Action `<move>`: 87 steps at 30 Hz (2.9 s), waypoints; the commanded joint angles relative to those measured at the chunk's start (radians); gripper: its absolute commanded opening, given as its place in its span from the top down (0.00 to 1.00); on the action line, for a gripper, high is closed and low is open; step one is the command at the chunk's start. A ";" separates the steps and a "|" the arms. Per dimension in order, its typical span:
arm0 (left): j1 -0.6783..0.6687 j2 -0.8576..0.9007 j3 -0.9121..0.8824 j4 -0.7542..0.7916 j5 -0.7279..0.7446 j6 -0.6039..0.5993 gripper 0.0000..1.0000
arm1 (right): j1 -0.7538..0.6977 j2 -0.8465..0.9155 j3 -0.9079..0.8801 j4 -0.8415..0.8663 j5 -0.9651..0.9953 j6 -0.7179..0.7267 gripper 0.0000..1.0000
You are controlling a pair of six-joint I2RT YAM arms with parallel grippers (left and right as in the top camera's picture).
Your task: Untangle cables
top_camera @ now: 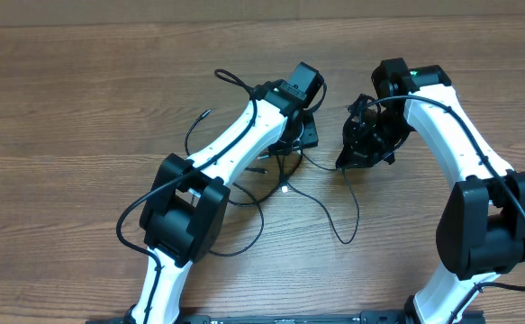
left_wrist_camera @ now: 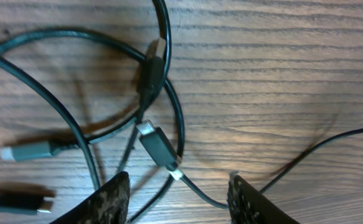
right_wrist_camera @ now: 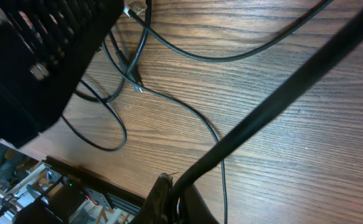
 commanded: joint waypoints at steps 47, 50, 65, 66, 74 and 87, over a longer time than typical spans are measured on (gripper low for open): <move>0.010 -0.045 0.001 -0.019 -0.003 0.209 0.96 | 0.004 -0.025 -0.062 0.026 0.037 0.006 0.85; 0.014 -0.036 0.000 -0.023 -0.024 0.279 0.96 | 0.004 -0.025 -0.067 0.045 0.036 0.029 0.84; 0.016 0.008 -0.003 -0.026 -0.034 0.358 0.80 | 0.004 -0.025 -0.137 0.145 0.034 0.059 0.83; 0.016 0.008 -0.003 -0.026 -0.034 0.358 0.79 | 0.004 -0.025 -0.137 0.145 0.034 0.059 0.83; 0.019 0.020 -0.007 -0.029 -0.036 0.357 0.58 | 0.004 -0.025 -0.137 0.153 0.034 0.059 0.83; 0.019 0.099 -0.006 -0.020 -0.024 0.342 0.66 | 0.004 -0.025 -0.137 0.160 0.034 0.059 0.83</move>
